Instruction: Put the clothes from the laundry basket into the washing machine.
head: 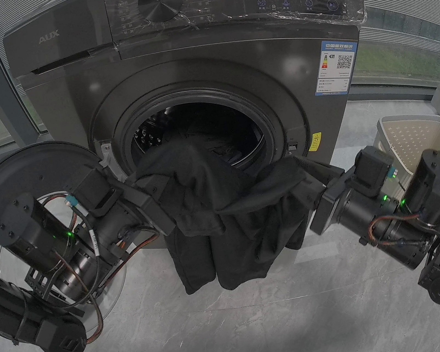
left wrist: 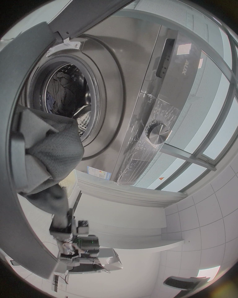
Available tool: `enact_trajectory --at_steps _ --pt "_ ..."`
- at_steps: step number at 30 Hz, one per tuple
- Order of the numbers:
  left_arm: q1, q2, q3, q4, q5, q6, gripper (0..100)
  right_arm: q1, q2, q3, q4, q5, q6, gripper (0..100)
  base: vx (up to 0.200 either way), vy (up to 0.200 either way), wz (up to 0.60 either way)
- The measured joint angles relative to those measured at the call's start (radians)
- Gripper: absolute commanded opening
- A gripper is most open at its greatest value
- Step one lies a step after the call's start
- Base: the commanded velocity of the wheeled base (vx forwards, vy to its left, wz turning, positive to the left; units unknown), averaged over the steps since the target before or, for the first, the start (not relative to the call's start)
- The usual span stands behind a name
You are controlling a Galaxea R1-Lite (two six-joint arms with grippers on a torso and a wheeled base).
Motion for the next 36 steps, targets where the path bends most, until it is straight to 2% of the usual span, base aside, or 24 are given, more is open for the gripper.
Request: enact_trajectory --at_steps 5,11,14,21,25,32,36 --pt "-0.019 0.05 -0.07 0.0 0.032 0.001 0 0.043 0.008 0.106 0.002 0.004 0.0 100 0.0 0.0 0.0" --pt "-0.026 0.076 -0.117 0.0 0.042 0.001 0 0.104 0.02 0.23 0.001 0.004 0.0 100 0.0 0.0 0.0" --pt "-0.029 0.082 -0.127 0.0 0.044 0.002 0 0.103 0.031 0.253 0.002 0.004 0.003 100 0.0 0.0 0.0" --pt "-0.029 0.088 -0.14 0.0 0.045 0.002 0 0.085 0.049 0.264 -0.009 0.055 0.008 100 0.0 0.0 0.0" --pt "-0.029 0.089 -0.141 0.0 0.045 0.001 0 0.07 0.053 0.248 -0.004 0.049 0.02 100 0.0 0.0 0.0" --pt "-0.036 0.086 -0.141 0.0 0.044 0.004 0 -0.016 0.097 0.202 -0.007 0.027 0.031 100 0.0 0.0 0.0" --pt "-0.042 0.083 -0.143 0.0 0.043 0.006 0 -0.024 0.121 0.161 -0.004 0.027 0.029 100 0.0 0.0 0.0"
